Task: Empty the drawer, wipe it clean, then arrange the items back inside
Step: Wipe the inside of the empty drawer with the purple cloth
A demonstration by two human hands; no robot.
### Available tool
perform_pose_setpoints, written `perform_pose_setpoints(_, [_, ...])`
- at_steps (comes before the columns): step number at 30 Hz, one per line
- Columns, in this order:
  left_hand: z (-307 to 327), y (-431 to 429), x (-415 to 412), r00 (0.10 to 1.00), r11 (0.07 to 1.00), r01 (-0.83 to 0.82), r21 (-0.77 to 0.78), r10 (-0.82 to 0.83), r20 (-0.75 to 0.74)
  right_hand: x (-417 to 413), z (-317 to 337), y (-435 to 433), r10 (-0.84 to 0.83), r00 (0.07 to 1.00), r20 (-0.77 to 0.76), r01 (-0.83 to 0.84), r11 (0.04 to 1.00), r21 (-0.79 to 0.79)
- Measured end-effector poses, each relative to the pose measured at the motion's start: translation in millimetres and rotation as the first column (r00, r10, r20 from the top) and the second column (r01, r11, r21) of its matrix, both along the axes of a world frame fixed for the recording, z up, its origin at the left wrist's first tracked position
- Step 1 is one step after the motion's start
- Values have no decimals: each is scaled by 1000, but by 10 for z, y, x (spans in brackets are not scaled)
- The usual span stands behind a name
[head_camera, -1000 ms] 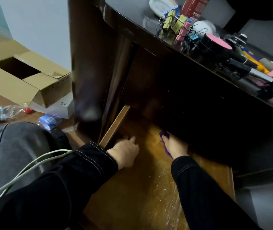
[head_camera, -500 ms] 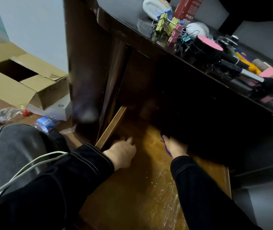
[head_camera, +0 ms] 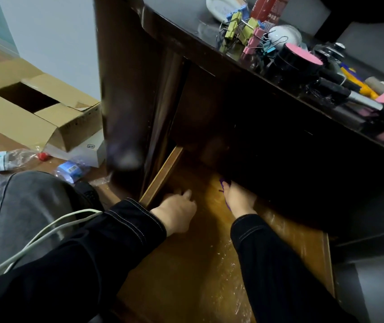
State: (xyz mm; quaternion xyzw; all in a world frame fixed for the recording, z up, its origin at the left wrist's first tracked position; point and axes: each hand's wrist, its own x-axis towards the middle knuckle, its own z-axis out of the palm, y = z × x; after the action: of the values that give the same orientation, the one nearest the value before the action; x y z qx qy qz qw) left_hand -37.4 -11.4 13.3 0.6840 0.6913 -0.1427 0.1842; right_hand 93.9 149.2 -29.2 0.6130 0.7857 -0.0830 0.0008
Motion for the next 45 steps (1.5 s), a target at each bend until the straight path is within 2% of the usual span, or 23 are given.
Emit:
perform_pose_setpoints(2, [7,1,2,1000,1000,2,-11,-2,-3,20,27,-73,59,997,50,-61,997,38])
perform_pose_setpoints(7, [-6,-6,-5,1000,1000,11,-18,-11,-6,497,-72,-659,359,933,32,-359,921,154])
perform_pose_setpoints(9, [-22,-2,-8,1000,1000,11,-25,-12,-4,595,-67,-684,410,910,55,-414,899,142])
perform_pose_setpoints(11, [-33,6,-5,1000,1000,10,-22,-10,-11,517,-39,-488,328,944,36,-330,939,102])
perform_pose_setpoints(13, [-29,13,-4,1000,1000,4,-15,-4,-8,332,55,-226,145,989,33,-146,989,2])
perform_pose_setpoints(15, [-31,0,-15,1000,1000,-6,-11,6,-4,190,85,-83,83,996,29,-81,994,-74])
perform_pose_setpoints(20, [15,-13,-4,1000,1000,8,-17,-9,-13,445,112,-550,298,952,74,-300,954,6])
perform_pose_setpoints(25, [29,-16,11,999,1000,21,-10,-22,-43,874,-17,-1183,543,833,108,-531,838,-123])
perform_pose_setpoints(27, [6,-14,14,999,1000,15,-13,-15,-36,822,14,-1019,519,850,95,-510,854,-101])
perform_pose_setpoints(30, [-32,-7,-8,1000,1000,-5,-10,5,-24,563,88,-618,347,935,74,-346,938,-26])
perform_pose_setpoints(33, [-32,-14,-8,1000,1000,-13,-2,13,-14,447,128,-519,318,936,149,-324,946,17])
perform_pose_setpoints(36, [-26,-44,-1,1000,1000,-1,-2,1,-22,605,70,-873,422,893,155,-424,905,-24])
perform_pose_setpoints(39, [-8,-61,9,999,1000,15,9,-15,-34,875,-24,-1385,643,754,136,-632,766,-119])
perform_pose_setpoints(41, [-6,-65,14,999,1000,15,-1,-15,-36,959,-46,-1473,697,706,128,-680,717,-156])
perform_pose_setpoints(43, [-11,-57,13,999,1000,9,-8,-9,-32,888,-11,-1282,634,764,122,-621,773,-130])
perform_pose_setpoints(45, [-17,-48,5,1000,1000,0,-14,0,-26,723,61,-956,469,877,106,-465,883,-64])
